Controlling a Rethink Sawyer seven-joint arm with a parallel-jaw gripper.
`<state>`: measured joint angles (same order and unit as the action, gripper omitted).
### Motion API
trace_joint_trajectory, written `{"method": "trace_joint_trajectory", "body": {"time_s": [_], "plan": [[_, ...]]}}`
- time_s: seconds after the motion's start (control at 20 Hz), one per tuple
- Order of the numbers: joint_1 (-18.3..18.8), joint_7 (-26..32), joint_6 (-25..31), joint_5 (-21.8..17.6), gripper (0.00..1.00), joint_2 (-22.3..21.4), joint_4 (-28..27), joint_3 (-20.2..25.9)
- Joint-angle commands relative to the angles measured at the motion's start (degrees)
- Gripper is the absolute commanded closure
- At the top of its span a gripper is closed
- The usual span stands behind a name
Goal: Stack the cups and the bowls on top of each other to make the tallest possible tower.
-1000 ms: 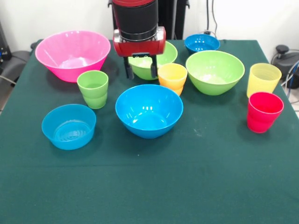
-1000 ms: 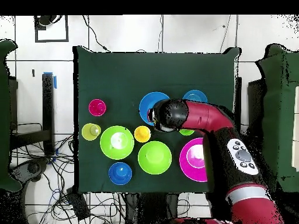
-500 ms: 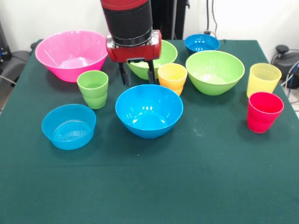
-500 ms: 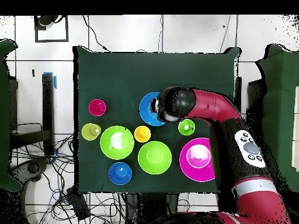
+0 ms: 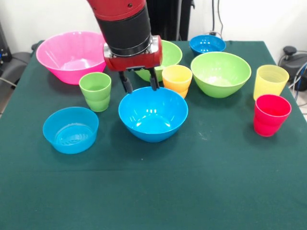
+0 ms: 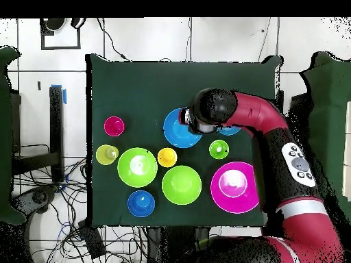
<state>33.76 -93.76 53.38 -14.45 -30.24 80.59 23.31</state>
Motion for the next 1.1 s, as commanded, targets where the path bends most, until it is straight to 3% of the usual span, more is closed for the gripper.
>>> {"method": "trace_joint_trajectory", "body": {"time_s": [0.05, 0.25, 0.55, 0.9, 1.1], "plan": [[1.38, 19.97, 5.66, -6.16, 0.00, 3.03, -6.34, 5.94], [3.60, 21.54, 3.81, -5.64, 0.00, 4.19, -6.73, 8.95], [2.53, 20.96, 10.92, -6.62, 0.00, 4.81, -12.15, 9.86], [1.95, 19.03, 16.40, -7.05, 0.00, 2.52, -13.86, 9.72], [1.85, 19.83, 16.34, -8.66, 0.00, 2.10, -14.67, 9.79]]}}
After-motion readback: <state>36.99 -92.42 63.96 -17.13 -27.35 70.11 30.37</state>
